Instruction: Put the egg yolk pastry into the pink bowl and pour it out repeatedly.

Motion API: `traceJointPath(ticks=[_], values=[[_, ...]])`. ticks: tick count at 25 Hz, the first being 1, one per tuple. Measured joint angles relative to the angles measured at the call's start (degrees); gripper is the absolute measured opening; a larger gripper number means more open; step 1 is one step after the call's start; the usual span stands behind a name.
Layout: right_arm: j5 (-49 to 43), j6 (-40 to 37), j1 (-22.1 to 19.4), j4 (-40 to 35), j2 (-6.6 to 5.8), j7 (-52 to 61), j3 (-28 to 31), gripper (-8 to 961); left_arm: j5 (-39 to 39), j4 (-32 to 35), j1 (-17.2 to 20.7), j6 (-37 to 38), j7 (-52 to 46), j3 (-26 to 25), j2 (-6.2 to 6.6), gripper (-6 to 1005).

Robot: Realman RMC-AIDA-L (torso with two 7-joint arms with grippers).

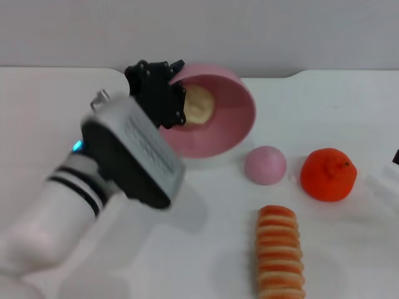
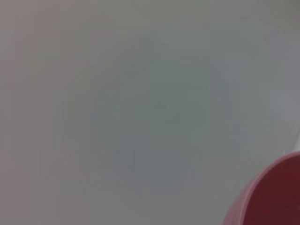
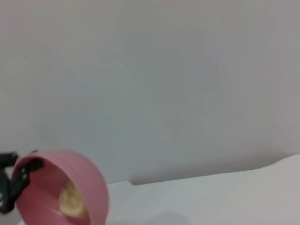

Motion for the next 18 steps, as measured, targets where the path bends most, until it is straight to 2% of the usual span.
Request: traceJointPath(ticks=[3,5,8,11,18], values=[[0.00,-0.30,-0.36,0.04,0.00,-0.03,0.87,619,0.14,-9.78,-2.43,-20.45,2.75,7.03,-0.25,1],[0.00,-0.36,-0.44,0.08,0.00,-0.04,0.96,618,0.71,-18.71,-5.50,-35.33,3.80,12.50,-0.45,1],[0.00,-0.39,-0.24,0.10,0.00,-0.05,0.92,618,1.54,-27.99,-9.20,-47.61,4.88,17.46,-0.80,1],[0.00,-0.30,0.11,0.13,0.01,-0.12,0.66,618,1.62,-31.50,-10.66,-50.83,7.41,19.31,-0.97,1],[0.00,-0.44,0.35,0.89,0.17,-1.90,0.29,617,1.43,-32.87,-12.02,-48.55,9.82,19.51,-0.96,0]])
